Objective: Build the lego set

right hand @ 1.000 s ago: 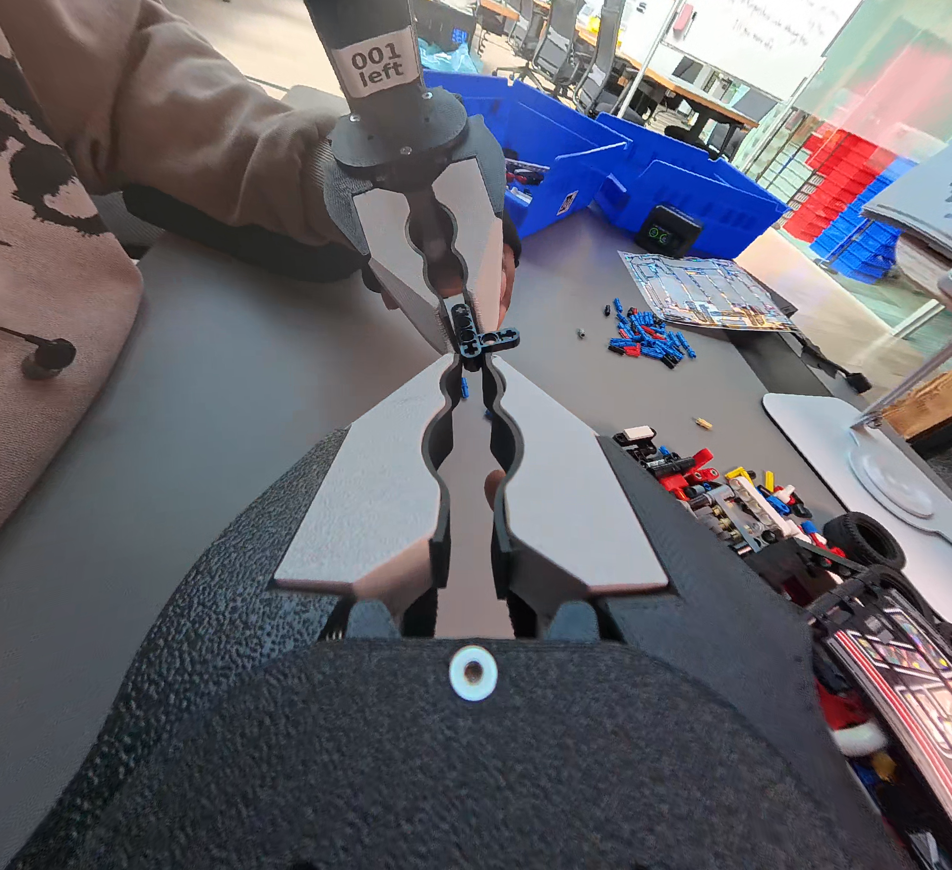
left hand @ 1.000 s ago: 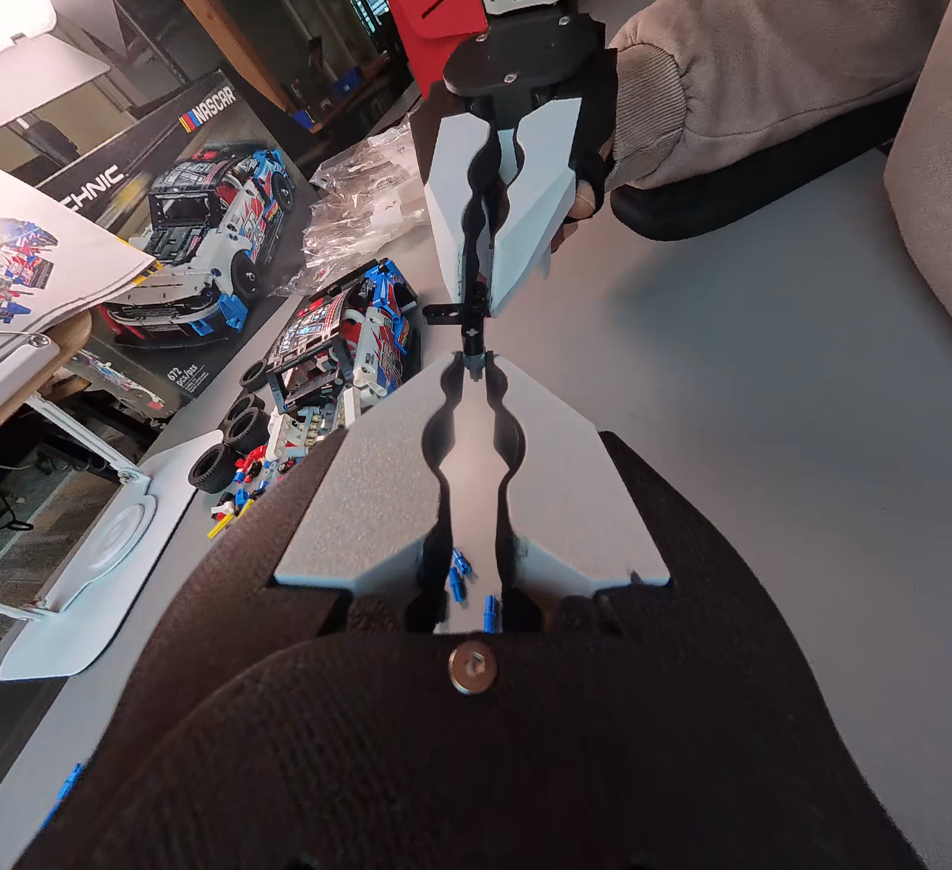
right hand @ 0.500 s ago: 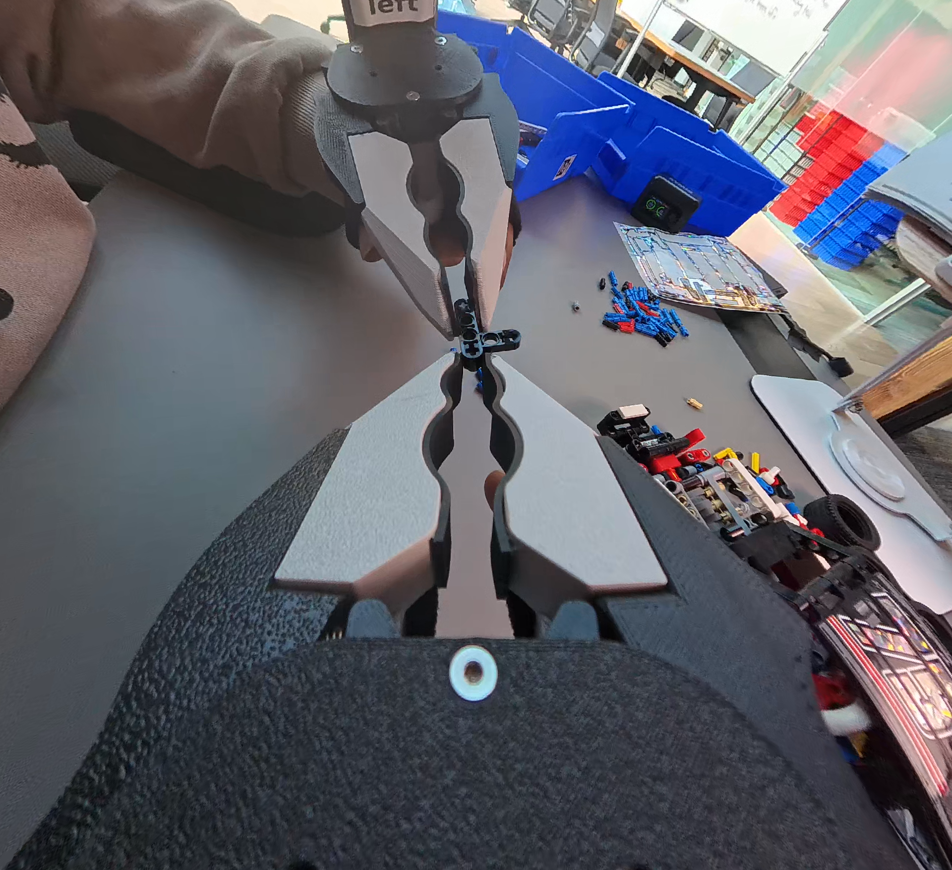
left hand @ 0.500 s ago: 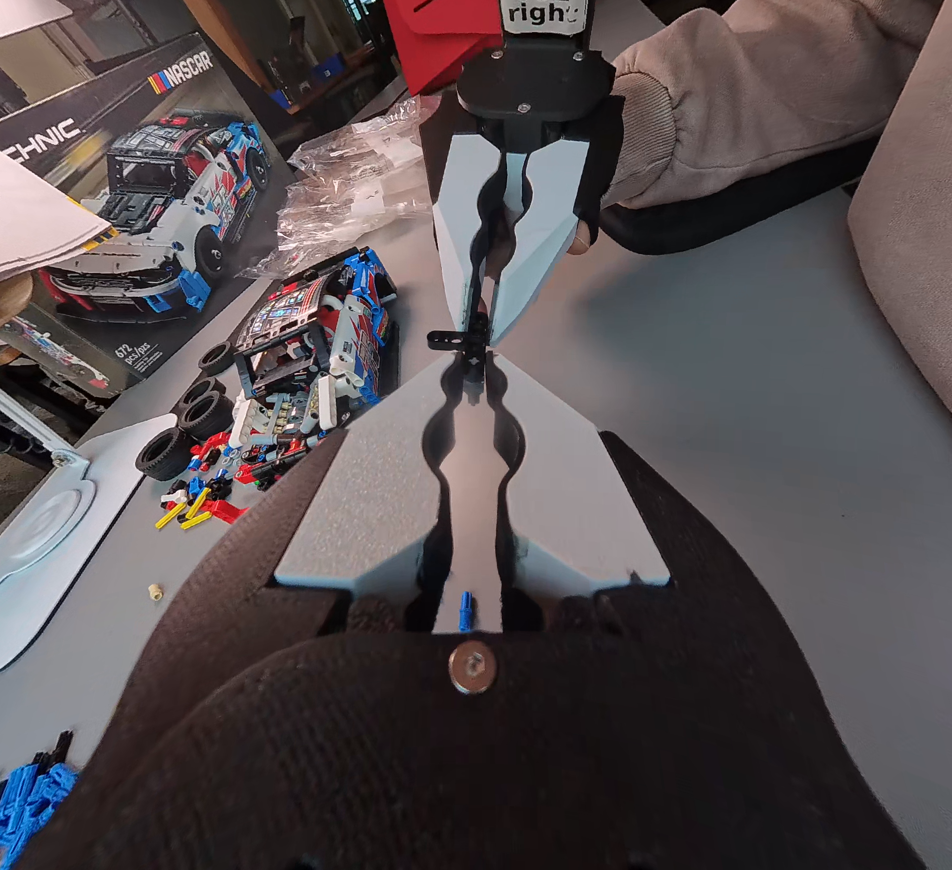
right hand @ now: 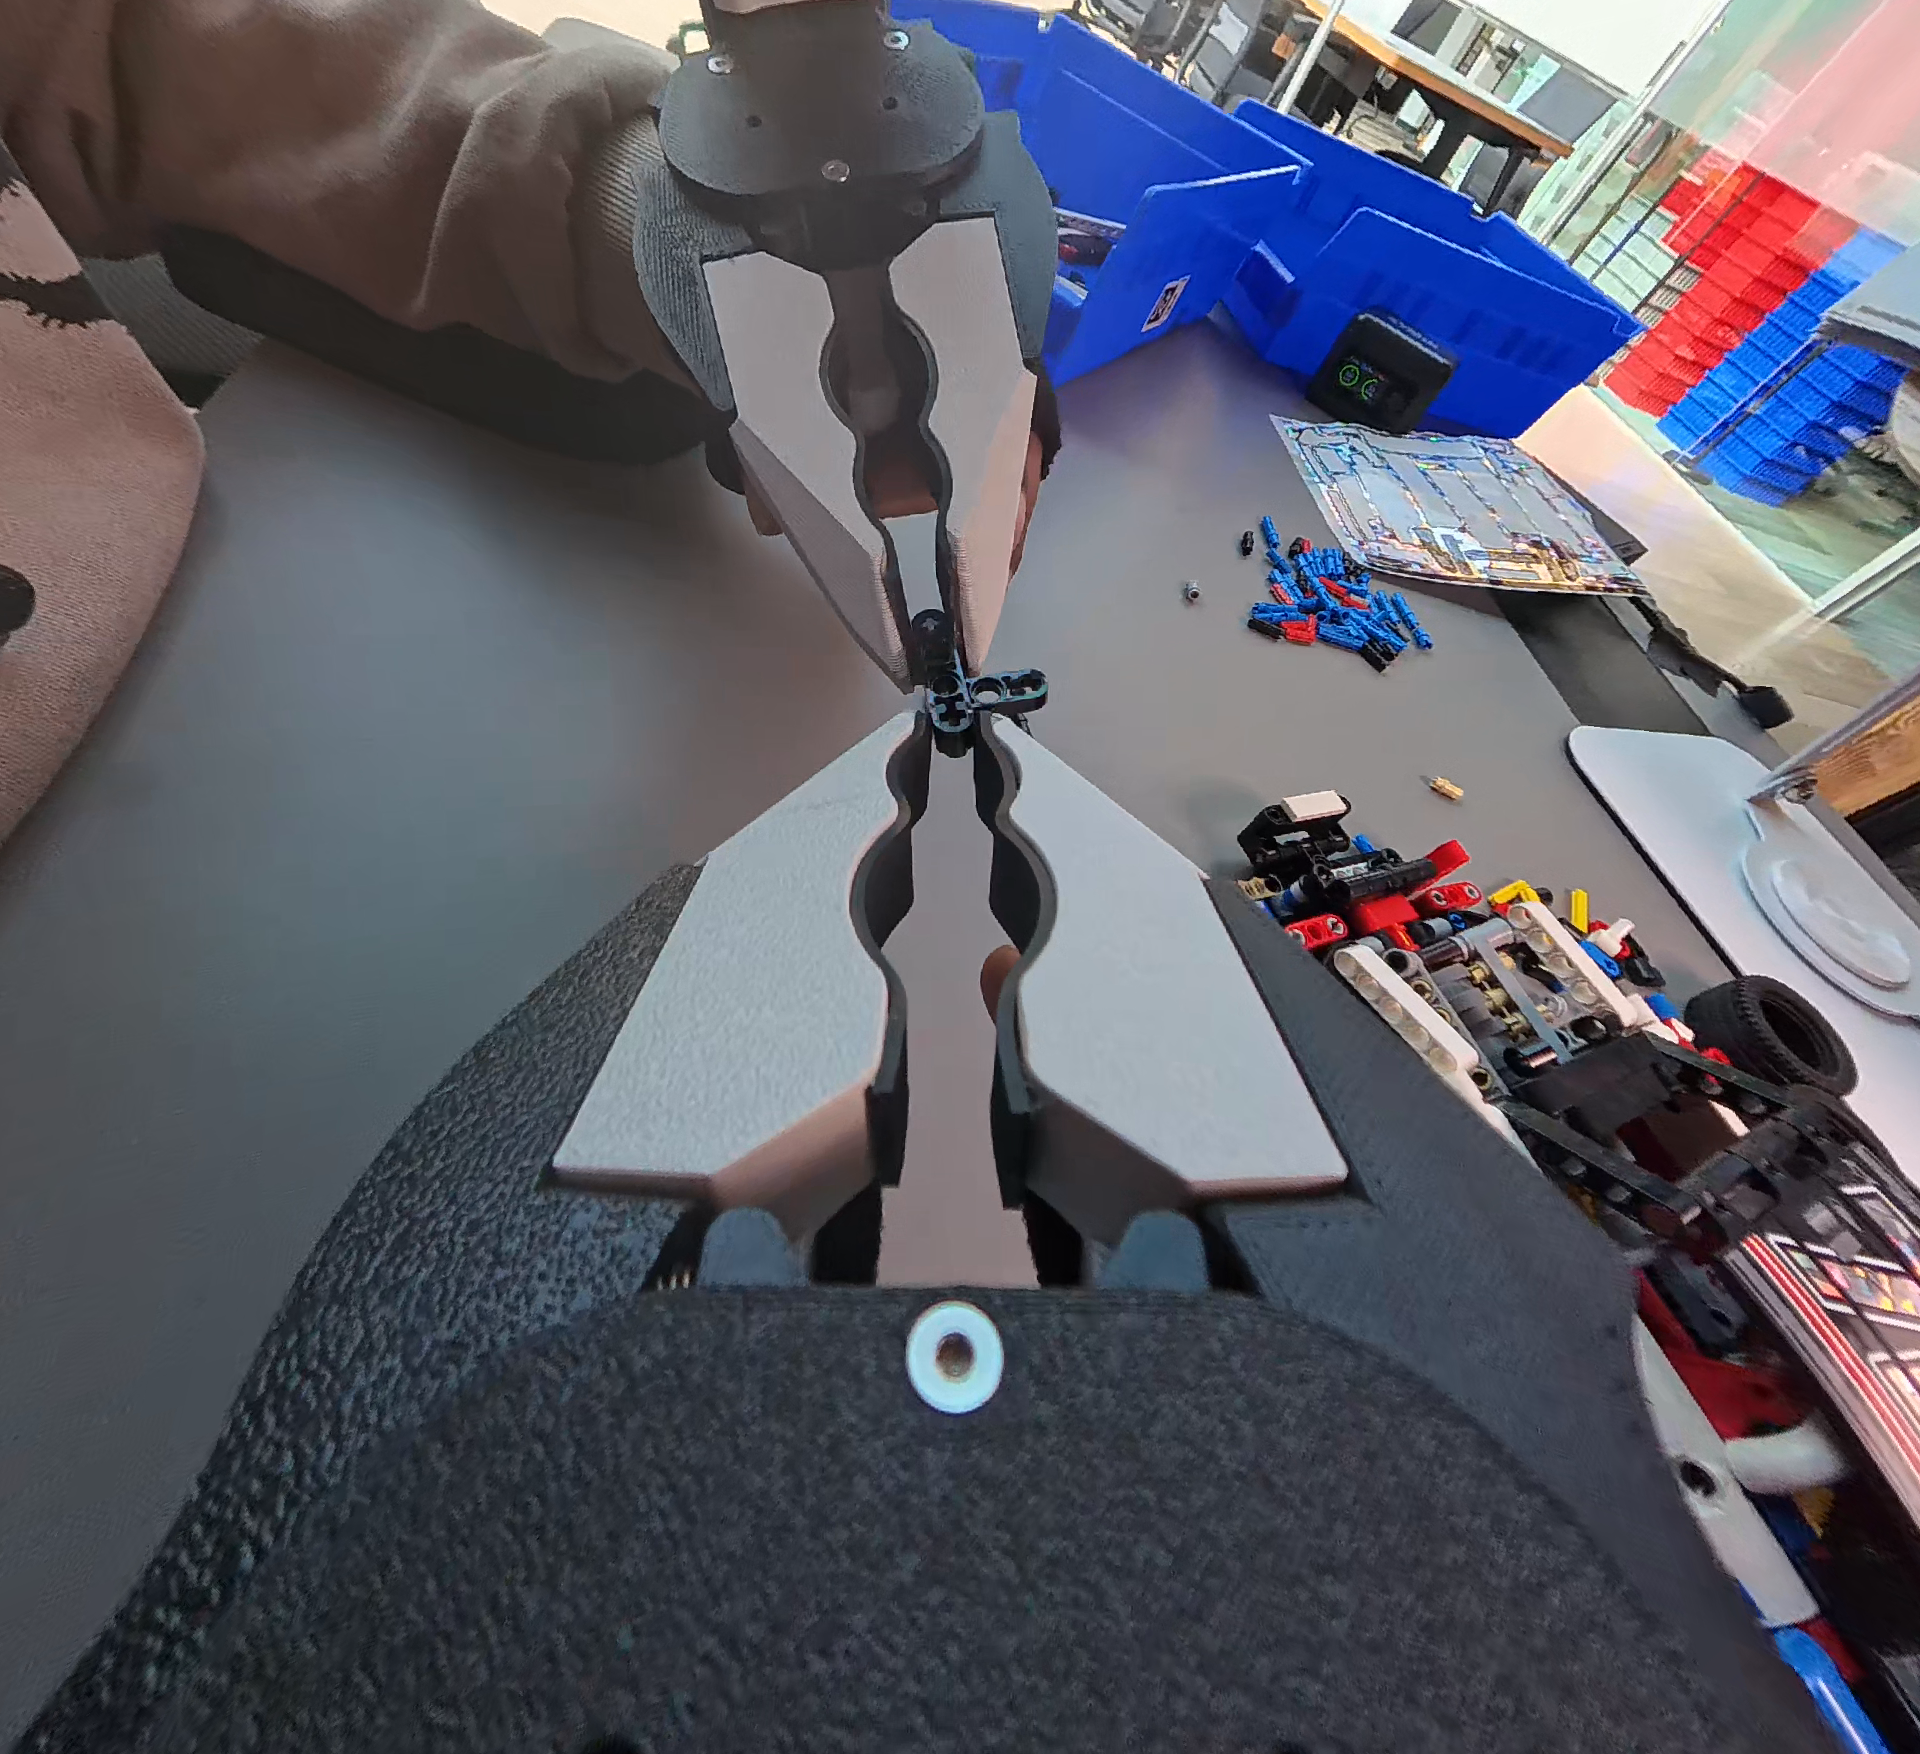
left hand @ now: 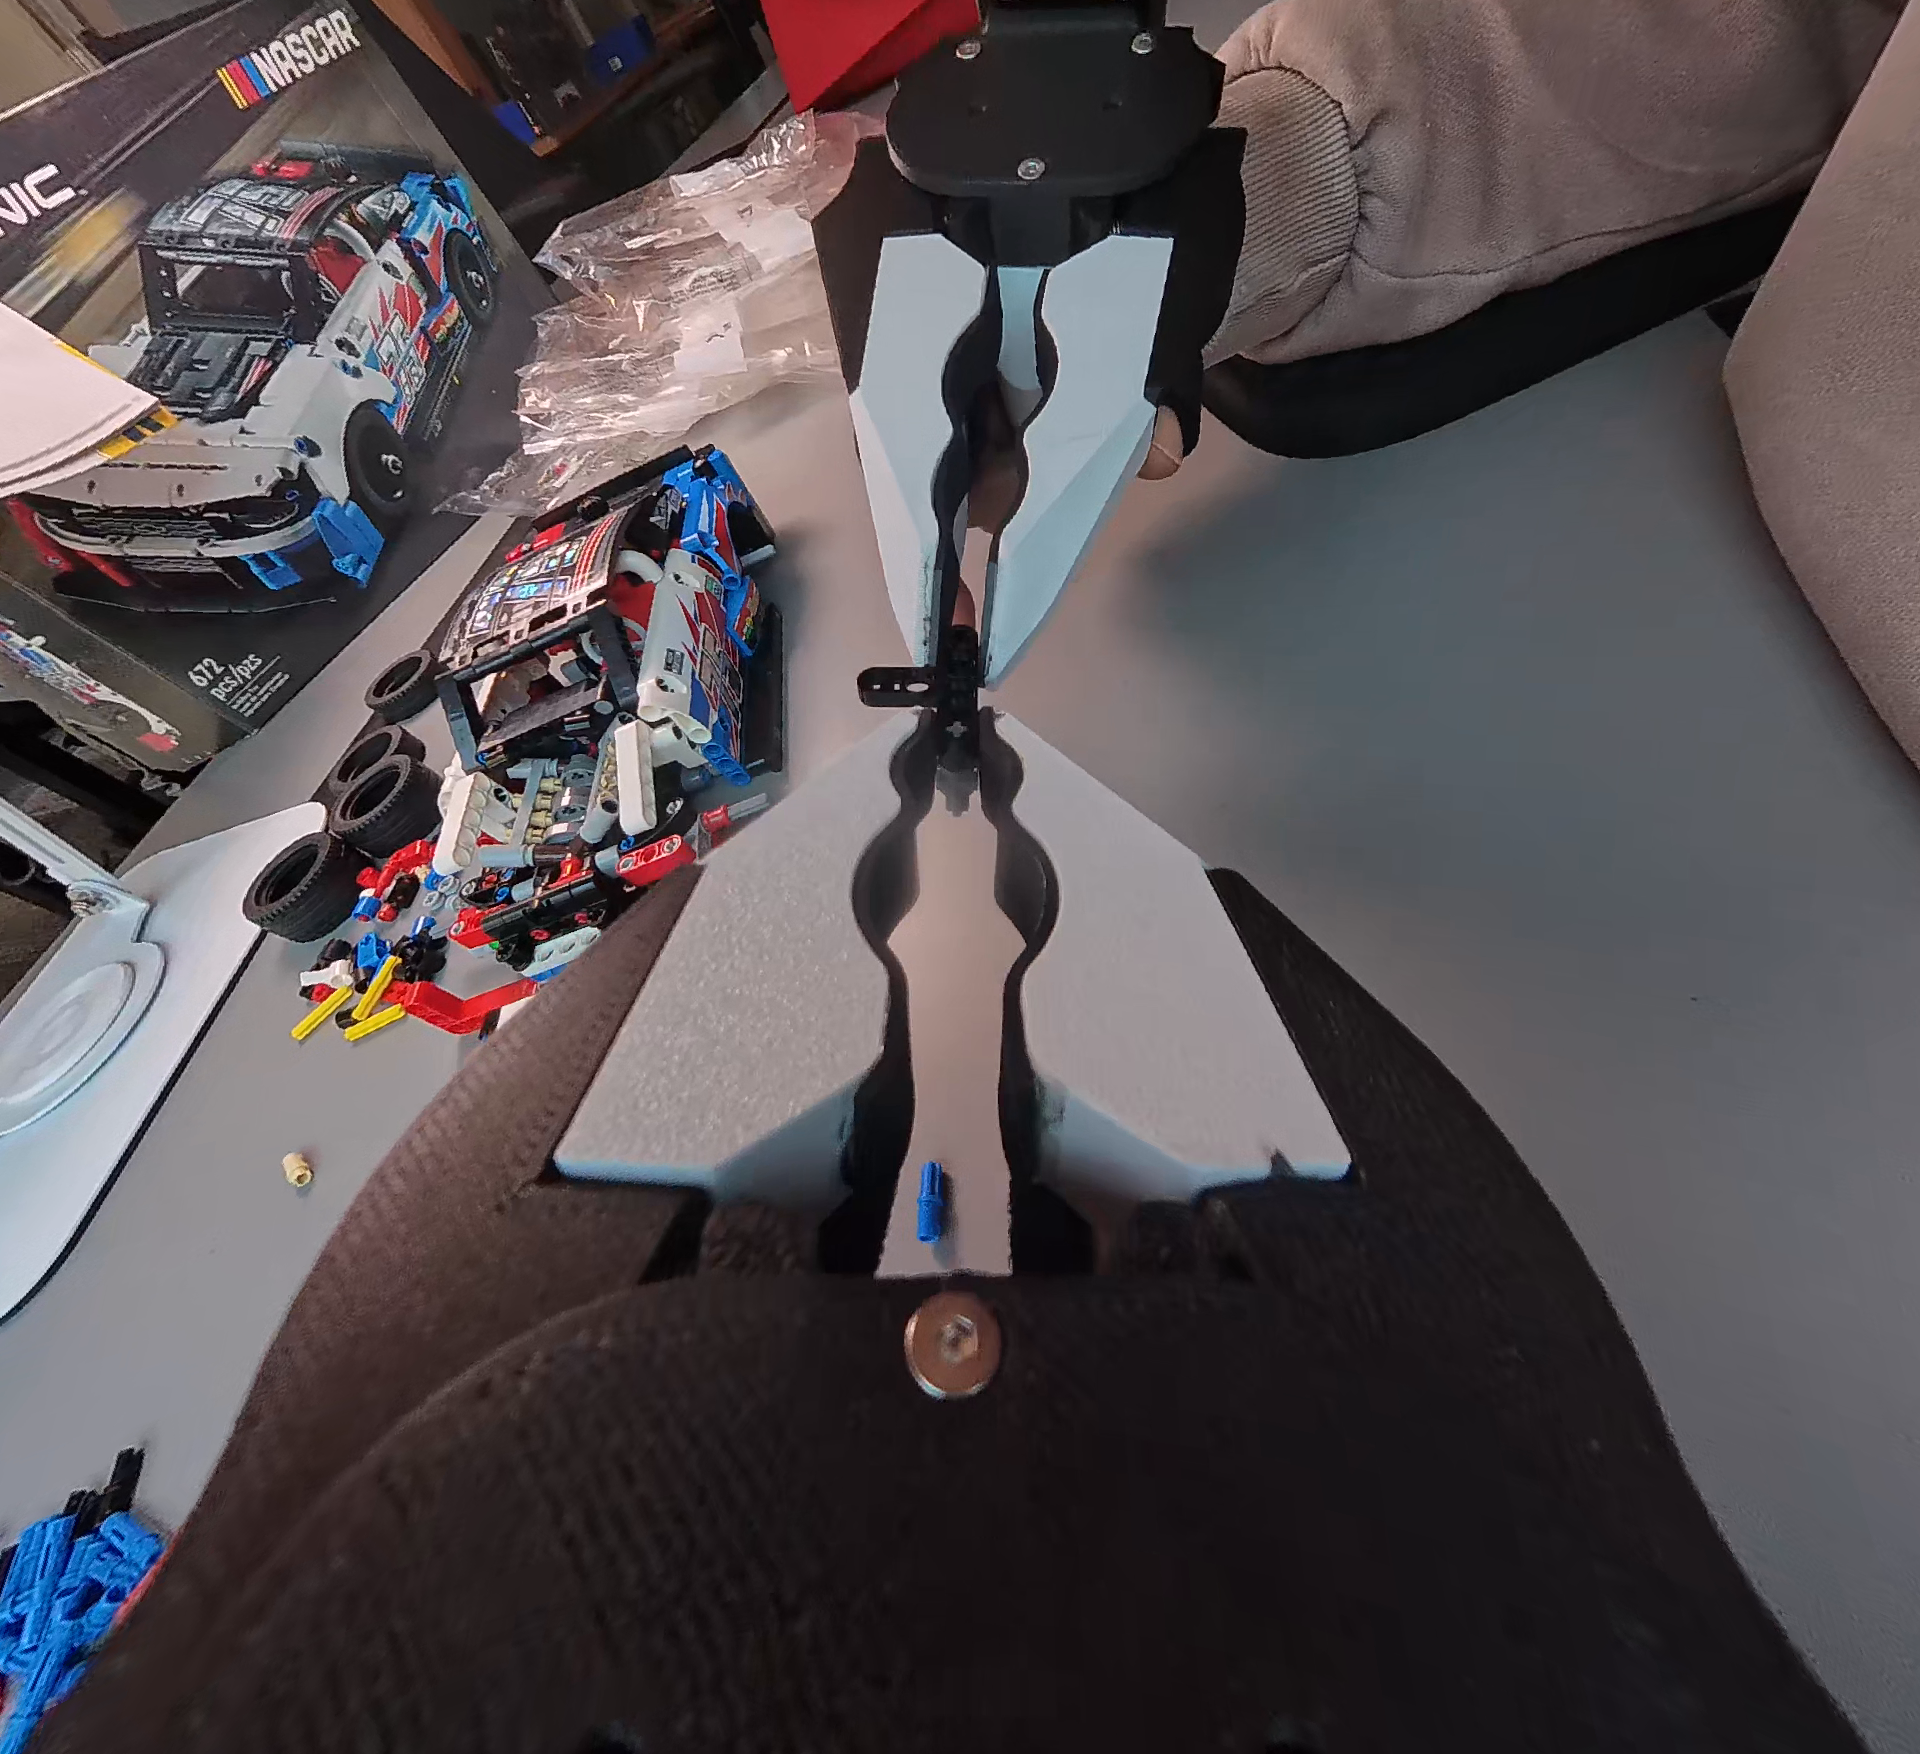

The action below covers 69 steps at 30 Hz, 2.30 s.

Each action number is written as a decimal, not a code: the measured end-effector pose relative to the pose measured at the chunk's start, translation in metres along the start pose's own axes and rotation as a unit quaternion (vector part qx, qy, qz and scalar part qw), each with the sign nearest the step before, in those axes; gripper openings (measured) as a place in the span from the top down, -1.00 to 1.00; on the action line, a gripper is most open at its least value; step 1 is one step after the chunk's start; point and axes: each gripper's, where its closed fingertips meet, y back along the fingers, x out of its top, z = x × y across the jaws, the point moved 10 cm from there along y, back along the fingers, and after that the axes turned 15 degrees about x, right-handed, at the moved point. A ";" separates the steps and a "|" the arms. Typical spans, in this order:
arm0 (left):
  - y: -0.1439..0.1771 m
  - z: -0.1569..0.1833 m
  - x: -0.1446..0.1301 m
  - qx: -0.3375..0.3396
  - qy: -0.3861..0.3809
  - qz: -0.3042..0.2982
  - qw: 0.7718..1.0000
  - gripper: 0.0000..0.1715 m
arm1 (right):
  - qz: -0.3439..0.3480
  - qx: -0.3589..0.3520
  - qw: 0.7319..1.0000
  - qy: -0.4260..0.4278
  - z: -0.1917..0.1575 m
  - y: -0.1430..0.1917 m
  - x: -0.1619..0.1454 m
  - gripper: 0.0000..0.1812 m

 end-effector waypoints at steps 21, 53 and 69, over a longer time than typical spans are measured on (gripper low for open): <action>-0.002 -0.012 -0.021 0.000 -0.001 -0.160 0.987 0.81 | -0.169 0.010 0.986 0.010 -0.002 -0.017 -0.029 0.94; 0.010 -0.039 -0.064 0.023 0.059 -0.269 0.961 0.93 | -0.192 0.017 0.980 -0.042 0.005 -0.003 -0.030 0.89; 0.015 -0.020 0.001 -0.018 0.079 -0.018 0.997 0.97 | 0.038 -0.007 0.997 -0.069 0.007 -0.003 0.005 0.87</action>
